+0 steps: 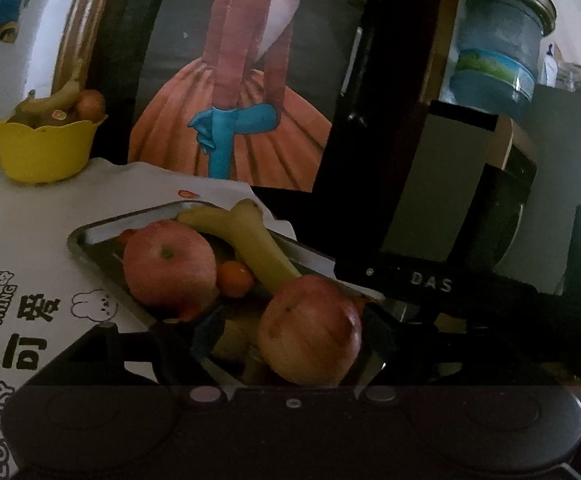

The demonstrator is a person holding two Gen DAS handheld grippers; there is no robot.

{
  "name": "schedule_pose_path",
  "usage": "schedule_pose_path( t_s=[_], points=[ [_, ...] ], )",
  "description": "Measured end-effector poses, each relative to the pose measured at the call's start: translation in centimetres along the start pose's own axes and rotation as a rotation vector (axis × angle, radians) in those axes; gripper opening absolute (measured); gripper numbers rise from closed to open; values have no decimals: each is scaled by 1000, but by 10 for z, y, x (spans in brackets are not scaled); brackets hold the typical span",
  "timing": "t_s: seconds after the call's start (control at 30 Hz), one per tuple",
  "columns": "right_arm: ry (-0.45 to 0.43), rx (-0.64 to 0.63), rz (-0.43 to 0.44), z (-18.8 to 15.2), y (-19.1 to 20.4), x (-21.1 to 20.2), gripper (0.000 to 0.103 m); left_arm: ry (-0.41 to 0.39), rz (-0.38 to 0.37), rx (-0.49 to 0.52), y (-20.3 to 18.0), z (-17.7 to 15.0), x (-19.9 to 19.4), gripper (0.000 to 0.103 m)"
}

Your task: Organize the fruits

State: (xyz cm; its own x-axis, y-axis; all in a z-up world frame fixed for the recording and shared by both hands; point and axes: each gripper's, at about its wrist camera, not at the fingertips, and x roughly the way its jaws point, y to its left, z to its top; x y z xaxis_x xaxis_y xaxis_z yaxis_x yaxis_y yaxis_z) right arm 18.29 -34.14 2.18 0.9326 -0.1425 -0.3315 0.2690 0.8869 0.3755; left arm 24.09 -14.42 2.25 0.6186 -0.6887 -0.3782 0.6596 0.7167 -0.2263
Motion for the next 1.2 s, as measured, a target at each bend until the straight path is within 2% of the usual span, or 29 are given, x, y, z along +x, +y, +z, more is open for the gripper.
schedule_pose_path(
  t_s=[0.13,0.27,0.33,0.53,0.87,1.07,1.2],
  points=[
    [-28,13,18,1,-1,-4,79,-42,18,-40,8,2,-8,84],
    [-41,19,25,1,-2,-6,84,-74,39,-83,16,4,-14,87],
    [-44,21,29,1,-3,-7,88,-86,46,-101,19,4,-17,92],
    [-51,23,37,0,-3,-8,98,-134,81,-148,27,4,-26,100],
    [-85,-27,53,-2,13,-24,103,-222,97,-248,37,2,-48,102],
    [-132,-79,51,1,28,-55,103,-253,143,-293,33,-5,-75,102],
    [-162,-131,46,2,40,-75,103,-255,193,-287,29,-11,-94,102]
  ],
)
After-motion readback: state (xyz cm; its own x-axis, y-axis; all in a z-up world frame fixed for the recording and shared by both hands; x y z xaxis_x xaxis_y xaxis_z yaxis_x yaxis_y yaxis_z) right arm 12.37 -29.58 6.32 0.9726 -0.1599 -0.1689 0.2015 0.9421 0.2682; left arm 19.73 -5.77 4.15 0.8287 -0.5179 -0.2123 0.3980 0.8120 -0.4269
